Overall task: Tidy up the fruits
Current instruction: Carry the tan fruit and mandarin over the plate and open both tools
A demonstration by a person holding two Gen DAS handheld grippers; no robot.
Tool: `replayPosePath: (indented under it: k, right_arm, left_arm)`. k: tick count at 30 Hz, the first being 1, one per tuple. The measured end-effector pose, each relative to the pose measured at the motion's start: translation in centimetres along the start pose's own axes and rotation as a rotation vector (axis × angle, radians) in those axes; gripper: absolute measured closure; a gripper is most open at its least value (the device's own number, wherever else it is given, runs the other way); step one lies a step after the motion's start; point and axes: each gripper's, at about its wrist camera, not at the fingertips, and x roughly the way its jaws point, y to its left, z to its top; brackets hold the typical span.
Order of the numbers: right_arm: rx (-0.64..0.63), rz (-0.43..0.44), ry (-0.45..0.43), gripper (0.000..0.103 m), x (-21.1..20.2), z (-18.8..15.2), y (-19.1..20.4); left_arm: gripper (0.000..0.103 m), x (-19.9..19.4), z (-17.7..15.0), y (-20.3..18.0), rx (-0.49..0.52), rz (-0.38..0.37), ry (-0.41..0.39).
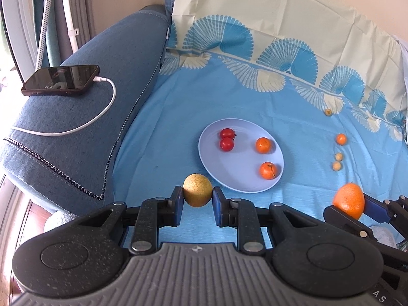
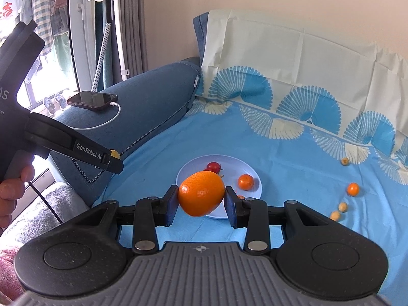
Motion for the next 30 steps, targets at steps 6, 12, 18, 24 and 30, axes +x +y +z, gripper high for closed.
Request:
replayPosePath:
  k: [6,12,18,24,30]
  right_arm:
    - [0.025,-0.013,0.008,0.063,0.9,0.2,-0.8]
    - [0.065,-0.052,0.005,0.063,2.4,1.0,-2.6]
    - [0.092,-0.073,0.010,0.063,4.1,1.7,-3.9]
    - [0.108,-0.085,0.037,0.063,6.4,2.0,-4.9]
    - [0.114,-0.085,0.072,0.063,9.3,2.3,-5.7]
  left_arm:
    - [0.076,0.8,0.8,0.0,-0.011,0.000,0.010]
    - [0.076,2.0,2.5,-0.5,-0.019,-0.011,0.013]
    - [0.076,4.0,4.5,-1.7,-0.008,-0.014,0.009]
    - [0.076,6.5,6.4,-2.4,-0.002,-0.021,0.020]
    - [0.076,9.2,7.8,-2.9,0.004,-0.019,0.035]
